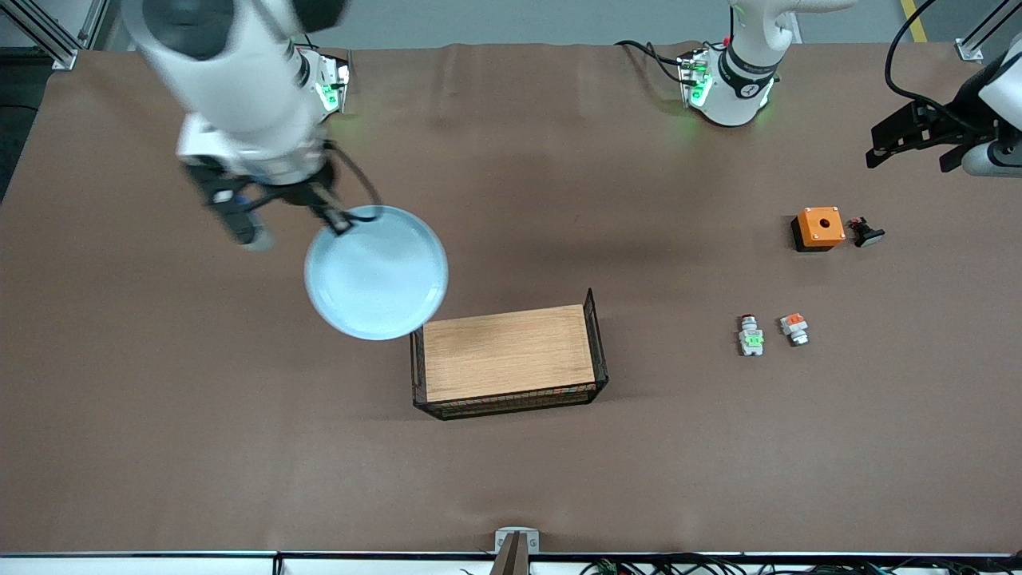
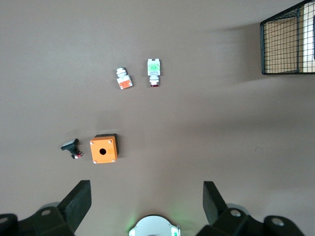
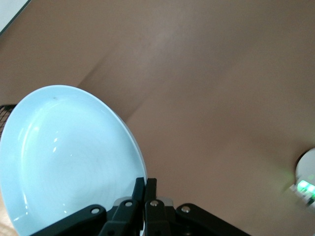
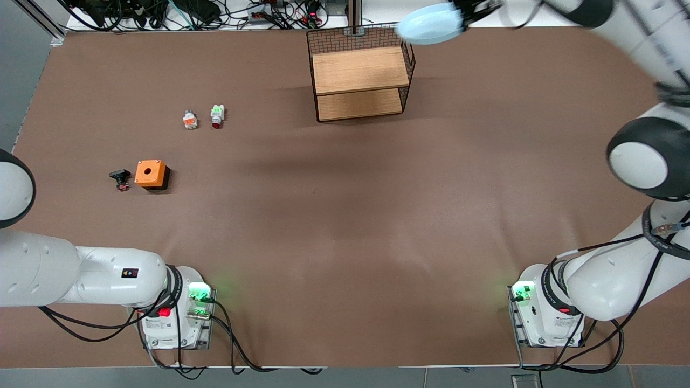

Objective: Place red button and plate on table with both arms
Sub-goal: 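Lift the plate out of the tray with the right gripper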

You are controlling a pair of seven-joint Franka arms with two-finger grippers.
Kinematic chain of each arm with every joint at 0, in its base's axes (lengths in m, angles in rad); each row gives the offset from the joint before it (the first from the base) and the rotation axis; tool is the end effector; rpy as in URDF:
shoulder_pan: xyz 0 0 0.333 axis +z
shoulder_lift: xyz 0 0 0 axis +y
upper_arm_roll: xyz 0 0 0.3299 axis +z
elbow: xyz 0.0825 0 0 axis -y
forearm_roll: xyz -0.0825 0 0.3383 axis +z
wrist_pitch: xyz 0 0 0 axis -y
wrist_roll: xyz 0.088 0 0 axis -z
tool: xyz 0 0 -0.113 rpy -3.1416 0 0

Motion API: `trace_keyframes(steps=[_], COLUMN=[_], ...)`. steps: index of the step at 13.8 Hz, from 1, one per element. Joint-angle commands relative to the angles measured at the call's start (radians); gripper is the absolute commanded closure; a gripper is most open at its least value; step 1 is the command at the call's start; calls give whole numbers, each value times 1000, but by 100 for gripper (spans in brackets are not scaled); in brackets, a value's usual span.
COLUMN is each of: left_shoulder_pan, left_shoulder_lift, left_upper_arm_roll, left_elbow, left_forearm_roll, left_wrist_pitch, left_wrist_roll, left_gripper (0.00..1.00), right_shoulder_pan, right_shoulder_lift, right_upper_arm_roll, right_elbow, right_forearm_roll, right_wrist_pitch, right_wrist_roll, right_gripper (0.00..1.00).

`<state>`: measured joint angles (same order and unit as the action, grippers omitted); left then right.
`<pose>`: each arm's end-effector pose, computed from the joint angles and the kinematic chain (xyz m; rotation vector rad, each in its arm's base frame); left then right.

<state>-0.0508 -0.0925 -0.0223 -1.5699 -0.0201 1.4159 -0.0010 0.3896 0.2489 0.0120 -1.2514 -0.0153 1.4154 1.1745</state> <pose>0.4602 -0.0369 0.6646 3.1223 -0.1163 -0.0971 0.5267 0.2205 0.6185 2.8441 -1.1606 -0.0787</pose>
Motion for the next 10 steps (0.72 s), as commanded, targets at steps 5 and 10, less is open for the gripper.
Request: trace_keyframes(steps=[5, 10], left_shoulder_pan=[14, 16], left_shoulder_lift=[-36, -38], left_upper_arm_roll=[-33, -34], left_elbow=[-25, -62], left_forearm_roll=[71, 71], left_wrist_pitch=[72, 109], left_wrist_roll=[15, 9], left_gripper=[0, 0], right_shoulder_pan=[-406, -566], right_shoulder_lift=[-57, -50], right_upper_arm_roll=[14, 14], right_elbow=[-192, -431], right_forearm_roll=[34, 34], right_wrist_pitch=[84, 374], right_wrist_roll=[-819, -1254], right_gripper=[100, 100])
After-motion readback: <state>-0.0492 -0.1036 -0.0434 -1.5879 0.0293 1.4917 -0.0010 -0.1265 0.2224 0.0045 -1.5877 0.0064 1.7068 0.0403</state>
